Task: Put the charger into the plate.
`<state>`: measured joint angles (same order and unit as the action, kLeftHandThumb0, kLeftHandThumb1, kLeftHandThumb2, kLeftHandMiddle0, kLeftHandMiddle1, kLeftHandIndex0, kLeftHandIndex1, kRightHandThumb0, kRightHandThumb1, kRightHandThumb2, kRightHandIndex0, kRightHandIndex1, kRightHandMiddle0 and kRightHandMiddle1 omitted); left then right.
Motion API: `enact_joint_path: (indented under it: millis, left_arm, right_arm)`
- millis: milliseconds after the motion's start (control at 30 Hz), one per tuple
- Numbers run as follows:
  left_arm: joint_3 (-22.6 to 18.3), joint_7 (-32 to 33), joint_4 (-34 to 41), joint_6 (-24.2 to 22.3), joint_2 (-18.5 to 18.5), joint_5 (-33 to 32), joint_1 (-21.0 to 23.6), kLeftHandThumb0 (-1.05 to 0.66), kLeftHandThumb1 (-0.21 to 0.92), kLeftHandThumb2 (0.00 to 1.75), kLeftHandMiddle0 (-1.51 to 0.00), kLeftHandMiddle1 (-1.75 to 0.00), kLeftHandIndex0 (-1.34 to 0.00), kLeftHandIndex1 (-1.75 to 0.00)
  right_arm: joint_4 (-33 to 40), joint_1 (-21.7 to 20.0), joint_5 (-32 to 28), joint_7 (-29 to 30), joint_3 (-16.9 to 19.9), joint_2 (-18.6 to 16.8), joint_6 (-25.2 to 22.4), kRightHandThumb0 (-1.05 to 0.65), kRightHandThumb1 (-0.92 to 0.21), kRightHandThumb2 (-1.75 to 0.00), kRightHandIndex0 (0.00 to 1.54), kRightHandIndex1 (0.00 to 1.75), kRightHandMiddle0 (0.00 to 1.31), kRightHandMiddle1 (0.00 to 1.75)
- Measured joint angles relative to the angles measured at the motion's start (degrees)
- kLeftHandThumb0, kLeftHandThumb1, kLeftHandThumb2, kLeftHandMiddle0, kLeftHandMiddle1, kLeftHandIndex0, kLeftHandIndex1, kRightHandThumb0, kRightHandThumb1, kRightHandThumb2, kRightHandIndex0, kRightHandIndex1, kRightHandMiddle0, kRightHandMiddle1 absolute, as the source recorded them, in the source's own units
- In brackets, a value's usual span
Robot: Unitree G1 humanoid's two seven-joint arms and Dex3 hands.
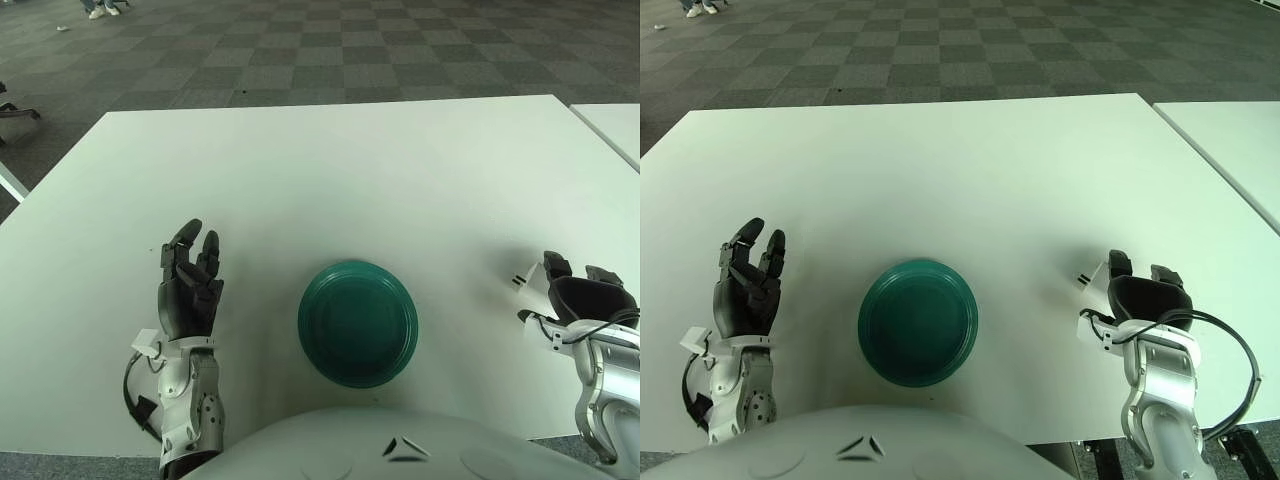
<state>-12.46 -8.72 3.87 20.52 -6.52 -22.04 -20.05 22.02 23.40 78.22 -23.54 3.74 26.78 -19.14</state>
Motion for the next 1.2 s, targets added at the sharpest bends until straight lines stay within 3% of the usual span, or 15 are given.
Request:
enact_joint_path:
  millis: [233,500,533,633,733,1200]
  left_arm:
    - [0.0,0.0,1.3,-1.5,0.0,0.1,-0.6,-0.92,0.92,1.02,-0.36,-0.03,0.0,-0.92]
    - [-0.1,0.0,2.0,-1.4,-0.2,0.3,-0.8,-0.93,0.92,1.05,-0.38,-0.04,0.0,-0.93]
    - [-0.1,0.0,2.1,-1.4,-0.2,0.3,-0.8,-0.93,0.92,1.05,-0.38,-0.04,0.0,-0.93]
    - [-0.1,0.0,2.2,-1.4,-0.2,0.3,-0.9,-0.93,0.92,1.05,-0.39,-0.04,0.0,-0.93]
    - [0.0,0.1,2.4,-1.5,-0.3,0.3,-1.1,-0.93,0.92,1.05,-0.39,-0.04,0.0,-0.94]
    - [-0.1,0.5,5.2,-6.1,0.1,0.0,-3.0,-0.94,0.92,1.02,-0.39,-0.04,0.0,-0.98]
  right_arm:
    - [-5.5,-2.0,-3.3,4.0,-0.9,0.0,0.0,-1.05,-0.92,-0.78,0.26,0.03,0.0,0.16]
    - [-7.1,-3.1,-7.6,4.5,-1.3,0.9,-0.2,-1.05,-0.92,-0.75,0.3,0.05,0.0,0.21]
    - [-7.2,-3.2,-7.9,4.4,-1.3,1.1,-0.3,-1.05,-0.92,-0.75,0.32,0.08,0.0,0.22]
    - [-7.5,-3.6,-9.3,4.2,-1.5,1.6,-0.6,-1.05,-0.92,-0.75,0.25,0.41,0.0,0.24]
    - [-7.7,-4.0,-10.2,3.8,-1.7,2.2,-0.7,-1.05,-0.92,-0.75,0.21,0.51,0.0,0.26]
    - [-9.3,-5.6,-15.9,0.2,-1.8,6.4,-2.3,-1.05,-0.92,-0.78,0.17,0.31,0.0,0.43]
